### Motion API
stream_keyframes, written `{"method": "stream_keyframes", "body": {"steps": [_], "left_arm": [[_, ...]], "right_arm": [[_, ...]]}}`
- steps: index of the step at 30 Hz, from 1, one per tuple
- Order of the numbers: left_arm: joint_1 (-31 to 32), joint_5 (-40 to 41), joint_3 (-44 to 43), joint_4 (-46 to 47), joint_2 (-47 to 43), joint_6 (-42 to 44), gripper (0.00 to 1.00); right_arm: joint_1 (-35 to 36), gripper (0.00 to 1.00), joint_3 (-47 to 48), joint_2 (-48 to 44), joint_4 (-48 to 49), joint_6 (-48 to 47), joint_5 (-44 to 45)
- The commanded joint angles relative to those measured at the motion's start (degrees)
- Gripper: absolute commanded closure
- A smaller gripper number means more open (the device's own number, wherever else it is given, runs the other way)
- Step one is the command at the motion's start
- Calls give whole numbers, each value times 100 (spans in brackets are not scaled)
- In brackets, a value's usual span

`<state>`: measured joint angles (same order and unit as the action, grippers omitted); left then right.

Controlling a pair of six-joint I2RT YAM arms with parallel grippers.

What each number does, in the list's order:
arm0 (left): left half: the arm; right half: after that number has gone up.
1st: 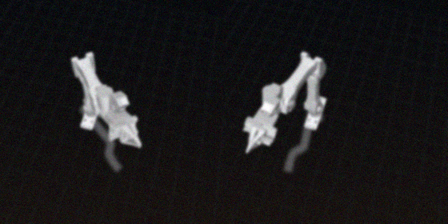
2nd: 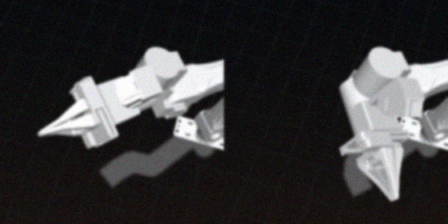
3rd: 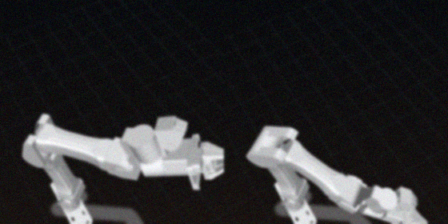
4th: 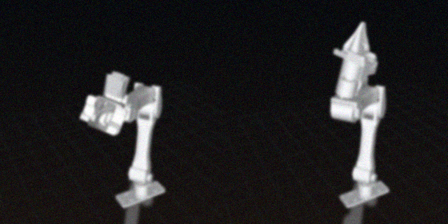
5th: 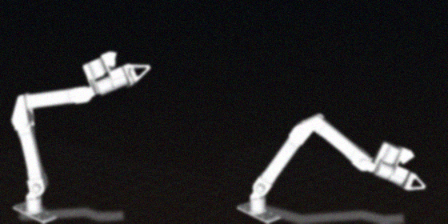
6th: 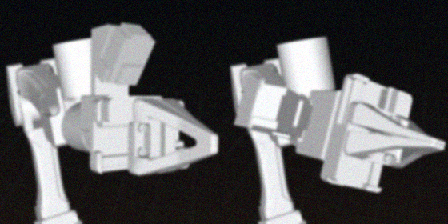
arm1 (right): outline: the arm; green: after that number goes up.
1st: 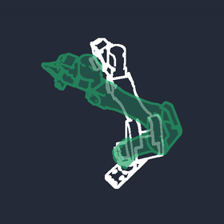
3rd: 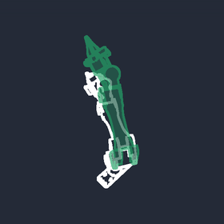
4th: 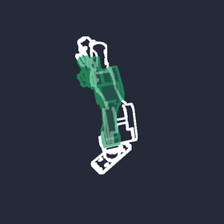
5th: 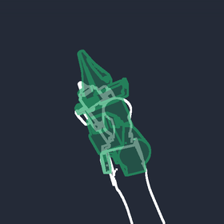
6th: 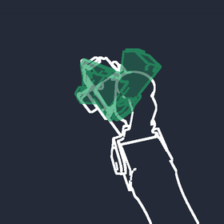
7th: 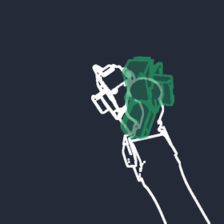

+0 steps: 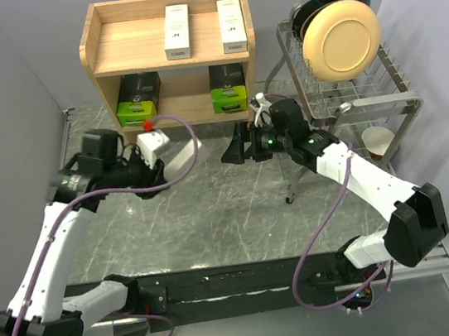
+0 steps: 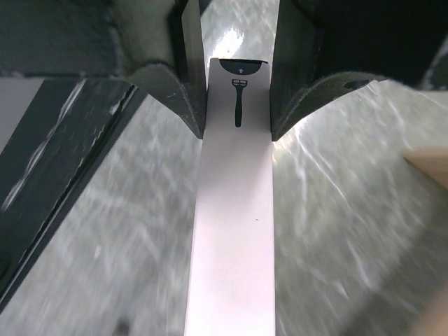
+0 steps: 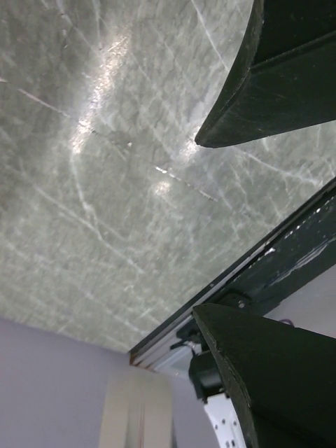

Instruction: Place and organize the shaving razors onto the shelf

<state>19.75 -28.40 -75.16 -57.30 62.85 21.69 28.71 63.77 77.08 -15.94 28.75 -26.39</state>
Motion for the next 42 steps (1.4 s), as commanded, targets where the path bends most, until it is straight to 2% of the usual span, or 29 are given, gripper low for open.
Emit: {"method": "stream_keyframes", "body": {"steps": [1, 4, 5, 9, 11, 12, 13, 14, 16, 19, 27, 38, 41, 42], "left_arm": [[-269, -621, -1226, 104, 16, -569, 71], [-804, -1017, -1964, 569, 288, -1261, 71], [-1076, -1384, -2098, 719, 350, -1473, 71], [-1762, -2308, -2215, 1763, 535, -2808, 69], [-2357, -2747, -1785, 2720, 553, -3879, 69], [-2570, -3280, -1566, 3133, 570, -4344, 69], [-2773, -3512, -1129, 4164, 614, -5463, 69], [-3097, -3775, -907, 4740, 667, -6118, 69], [-3319, -4112, -563, 5682, 921, -7297, 69], [-3381, -4243, -920, 6010, 1343, -7581, 68], [-3407, -4455, -1967, 5923, 2169, -7750, 64], [-3416, -4533, -1291, 6292, 1775, -8005, 65], [-3416, -4945, -1318, 6292, 1687, -7628, 67], [-3407, -5399, -1265, 6292, 1661, -7558, 68]], "right_arm": [[56, 1, 452, 149, -84, -335, -15], [126, 1, 601, 220, -172, -414, 64], [152, 1, 671, 237, -207, -510, 81], [275, 1, 874, 290, -453, -765, 160], [311, 1, 979, 316, -602, -879, 204], [328, 1, 1014, 325, -690, -915, 231], [337, 0, 1041, 317, -725, -933, 257], [355, 0, 1085, 334, -743, -976, 266], [381, 0, 1094, 317, -752, -1003, 310], [416, 0, 1041, 290, -726, -1003, 354], [539, 0, 901, 237, -612, -1021, 459], [776, 0, 1559, 211, -102, -1152, -85], [908, 0, 1919, 246, -67, -1486, -260], [917, 0, 2007, 264, -67, -1548, -322]]}}
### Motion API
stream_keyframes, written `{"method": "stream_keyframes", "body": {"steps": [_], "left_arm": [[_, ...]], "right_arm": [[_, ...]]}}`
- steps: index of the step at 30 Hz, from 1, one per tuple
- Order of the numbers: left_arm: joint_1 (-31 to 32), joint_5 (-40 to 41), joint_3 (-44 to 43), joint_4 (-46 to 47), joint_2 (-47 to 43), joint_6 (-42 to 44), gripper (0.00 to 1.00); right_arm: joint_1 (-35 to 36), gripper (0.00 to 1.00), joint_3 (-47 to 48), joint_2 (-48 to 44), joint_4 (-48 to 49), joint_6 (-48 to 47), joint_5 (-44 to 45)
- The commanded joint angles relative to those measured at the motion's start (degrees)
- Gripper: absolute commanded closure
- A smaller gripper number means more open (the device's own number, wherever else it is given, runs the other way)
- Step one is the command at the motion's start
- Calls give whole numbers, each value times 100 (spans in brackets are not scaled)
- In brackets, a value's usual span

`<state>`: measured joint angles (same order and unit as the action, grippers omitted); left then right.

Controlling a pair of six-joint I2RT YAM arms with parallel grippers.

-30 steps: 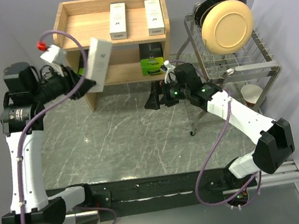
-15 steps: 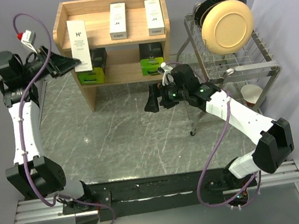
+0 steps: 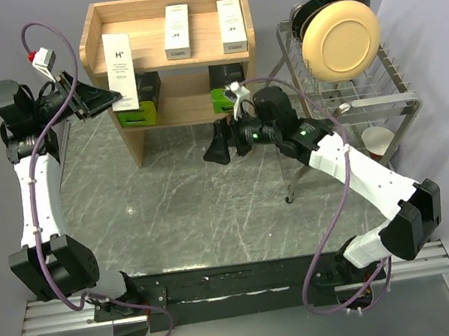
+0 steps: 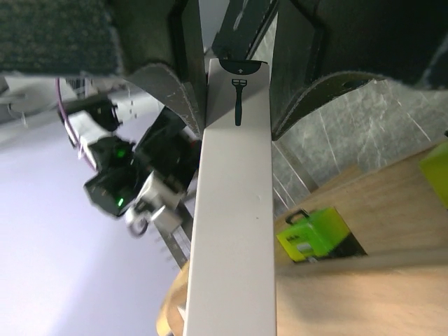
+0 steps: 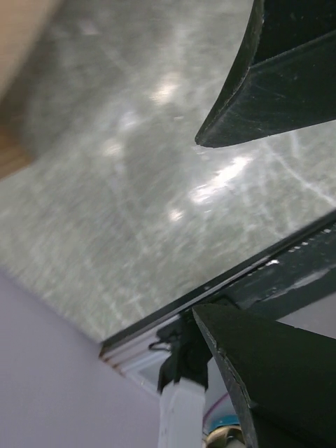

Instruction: Place and organize the shaving razors onto the shelf

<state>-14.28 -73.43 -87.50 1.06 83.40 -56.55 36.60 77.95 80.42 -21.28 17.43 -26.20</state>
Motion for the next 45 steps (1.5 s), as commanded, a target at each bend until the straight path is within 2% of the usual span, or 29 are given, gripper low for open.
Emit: {"method": "stream_keyframes", "body": {"steps": [1, 4, 5, 6, 7, 10, 14, 17, 18, 19, 20, 21, 22, 23, 24, 25, 26, 27, 29, 31, 33, 34, 40, 43, 44, 45], "left_arm": [[-13, -1127, 5, 422, -429, 381, 68], [-31, -2136, 172, 45, -570, 793, 68], [-31, -2323, 294, 426, -700, 725, 68], [-31, -2360, 835, 1196, -815, -206, 68], [-65, -2378, 1119, 1639, -929, -363, 67], [13, -2395, 1805, 1879, -1176, -391, 64], [311, -2334, 2998, 2933, -1492, -418, 66], [531, -1792, 3458, 3304, -1922, -76, 68], [628, -1641, 3468, 3087, -2002, 369, 69], [655, -1439, 3425, 2084, -2124, 765, 70], [655, -567, 2980, 673, -2230, 1508, 66], [1003, -176, 2550, -733, -2249, 3830, 61], [1381, 80, 2206, -2279, -2083, 4628, 57], [1698, 205, 1759, -2973, -1934, 5228, 58], [1953, 154, 1598, -3615, -1750, 6391, 57], [2034, 75, 1553, -4213, -1321, 6742, 58], [2078, 118, 1404, -5603, -1065, 7302, 61], [2174, 223, 1316, -6522, -792, 8796, 62], [2368, 495, 1210, -7965, 60, 10193, 67], [2588, 1152, 1349, -7999, 500, 9778, 70], [2789, 1514, 1656, -7990, 607, 10039, 70], [2930, 2029, 1745, -7998, 817, 10085, 71], [3133, 2561, 1878, -7981, 1721, 10208, 68], [3142, 2842, 1702, -7964, 2223, 10050, 58], [3134, 2930, 1658, -7963, 2321, 9998, 47], [3125, 2948, 1640, -7963, 2365, 9980, 31]], "right_arm": [[119, 0, 685, -79, 475, -529, -395], [128, 0, 538, -263, 598, -801, -527], [128, 0, 467, -307, 607, -872, -553], [128, 0, 397, -360, 607, -925, -562], [119, 0, 257, -456, 599, -987, -553], [119, 0, 45, -606, 563, -1066, -588], [119, 0, -61, -738, 432, -1206, -483], [128, 0, -96, -817, 309, -1338, -395], [119, 0, -113, -818, 274, -1400, -369], [128, 0, -140, -818, 247, -1418, -343], [128, 0, -166, -809, 212, -1427, -325], [119, 0, -201, -774, 168, -1435, -325], [128, 0, -193, -765, 116, -1444, -351], [128, 0, -201, -739, 2, -1462, -351], [137, 0, -175, -747, -43, -1514, -351], [154, 0, -158, -739, -104, -1584, -342], [189, 0, -131, -747, -218, -1663, -351], [207, 0, -70, -756, -271, -1908, -334], [233, 0, -17, -765, -420, -2085, -264], [234, 0, 9, -765, -447, -2252, -211], [242, 0, -8, -800, -491, -2419, -202], [251, 0, -34, -809, -491, -2472, -210], [383, 0, -482, -1028, -579, -3157, -377], [497, 0, -702, -1090, -711, -3561, -552], [549, 0, -807, -1125, -685, -3719, -571], [602, 0, -1034, -1221, -659, -4112, -580]]}}
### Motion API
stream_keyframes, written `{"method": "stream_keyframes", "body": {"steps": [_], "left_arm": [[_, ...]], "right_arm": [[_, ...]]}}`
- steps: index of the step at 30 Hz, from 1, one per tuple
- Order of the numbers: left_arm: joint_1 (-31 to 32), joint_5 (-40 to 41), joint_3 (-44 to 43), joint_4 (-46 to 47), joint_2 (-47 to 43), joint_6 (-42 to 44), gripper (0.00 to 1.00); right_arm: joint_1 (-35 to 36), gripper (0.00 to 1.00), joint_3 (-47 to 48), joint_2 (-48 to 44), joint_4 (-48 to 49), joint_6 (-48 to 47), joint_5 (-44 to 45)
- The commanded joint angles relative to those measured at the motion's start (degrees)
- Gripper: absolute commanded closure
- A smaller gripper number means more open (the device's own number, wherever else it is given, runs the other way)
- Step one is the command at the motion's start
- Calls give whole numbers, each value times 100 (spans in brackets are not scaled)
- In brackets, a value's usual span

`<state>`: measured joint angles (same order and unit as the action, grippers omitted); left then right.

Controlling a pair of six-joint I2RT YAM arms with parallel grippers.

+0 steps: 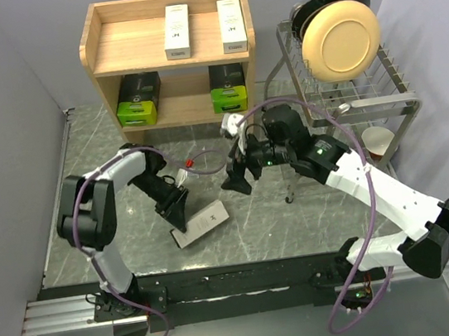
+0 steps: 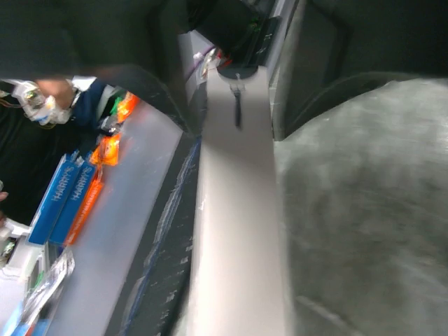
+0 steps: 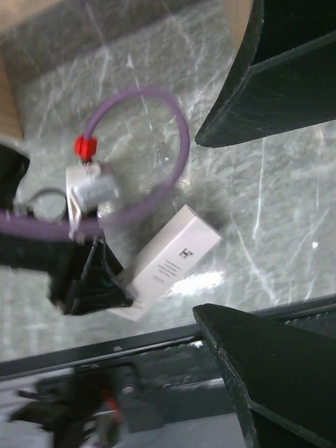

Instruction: Place and organize the shaving razors onto the shelf

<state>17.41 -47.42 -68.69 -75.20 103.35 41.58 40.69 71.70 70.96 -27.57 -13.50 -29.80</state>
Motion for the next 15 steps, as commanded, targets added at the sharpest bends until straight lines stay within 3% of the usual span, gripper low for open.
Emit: {"method": "stream_keyframes", "body": {"steps": [1, 11, 15], "left_arm": [[-53, 391, -242, -285, 327, 88, 1], [-325, 1384, -84, 515, -1500, -1537, 1], [-702, 1542, 110, 664, -2537, -1802, 0]], "right_arm": [[264, 0, -533, -310, -3, -1232, -228], [888, 0, -1211, 58, 506, -3641, -262], [1020, 0, -791, 942, 262, -4686, -745]]}}
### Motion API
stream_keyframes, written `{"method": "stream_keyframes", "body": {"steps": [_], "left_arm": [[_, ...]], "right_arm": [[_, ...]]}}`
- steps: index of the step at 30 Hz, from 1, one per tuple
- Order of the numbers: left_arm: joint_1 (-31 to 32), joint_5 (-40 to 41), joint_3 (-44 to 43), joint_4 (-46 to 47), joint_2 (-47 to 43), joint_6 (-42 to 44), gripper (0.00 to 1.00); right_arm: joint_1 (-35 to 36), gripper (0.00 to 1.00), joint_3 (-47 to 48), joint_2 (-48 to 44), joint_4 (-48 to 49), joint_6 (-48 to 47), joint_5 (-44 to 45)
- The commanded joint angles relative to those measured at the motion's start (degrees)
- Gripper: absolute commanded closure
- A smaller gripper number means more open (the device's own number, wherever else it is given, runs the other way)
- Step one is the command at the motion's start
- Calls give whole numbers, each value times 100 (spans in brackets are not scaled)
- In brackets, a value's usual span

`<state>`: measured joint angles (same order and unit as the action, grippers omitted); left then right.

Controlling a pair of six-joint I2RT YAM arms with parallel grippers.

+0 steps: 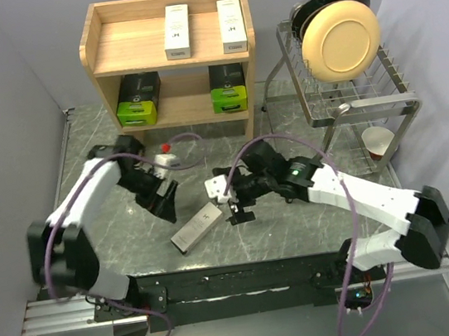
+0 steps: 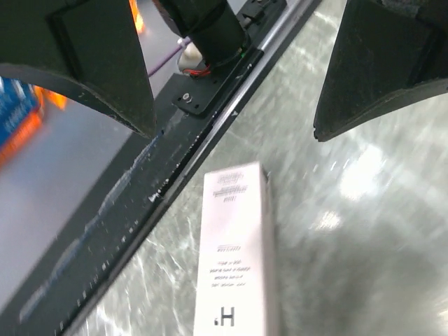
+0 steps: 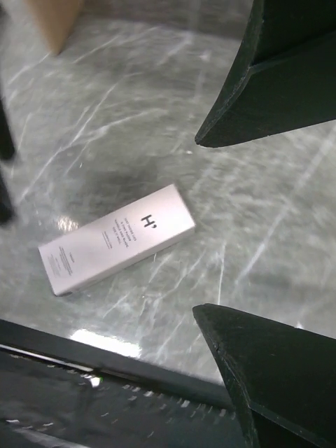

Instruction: Place and organize the shaving razors onto the shelf

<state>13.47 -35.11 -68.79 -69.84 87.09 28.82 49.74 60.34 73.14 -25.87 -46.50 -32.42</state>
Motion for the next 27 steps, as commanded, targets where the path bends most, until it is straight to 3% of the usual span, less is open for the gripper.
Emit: {"method": "stream_keyframes", "body": {"steps": [1, 5, 8, 14, 20, 27], "left_arm": [[-397, 364, 95, 190, -1322, -587, 1], [-785, 548, -107, 120, -1940, -815, 1], [-899, 786, -301, 67, -2178, -991, 0], [-996, 1006, -687, 172, -2653, -1413, 0], [-996, 1402, -951, 331, -2688, -1958, 1], [-996, 1156, -1276, 279, -2610, -2056, 1]], "right_arm": [[150, 0, 573, 980, -127, -1562, -528], [370, 0, 2109, 2351, -1768, -2266, -476], [484, 0, 2683, 3291, -2141, -2303, -344], [677, 0, 2852, 3891, -2571, -2741, 51], [854, 0, 2623, 4172, -1924, -1919, 500], [941, 2, 2904, 4305, -1684, -1441, 632]]}}
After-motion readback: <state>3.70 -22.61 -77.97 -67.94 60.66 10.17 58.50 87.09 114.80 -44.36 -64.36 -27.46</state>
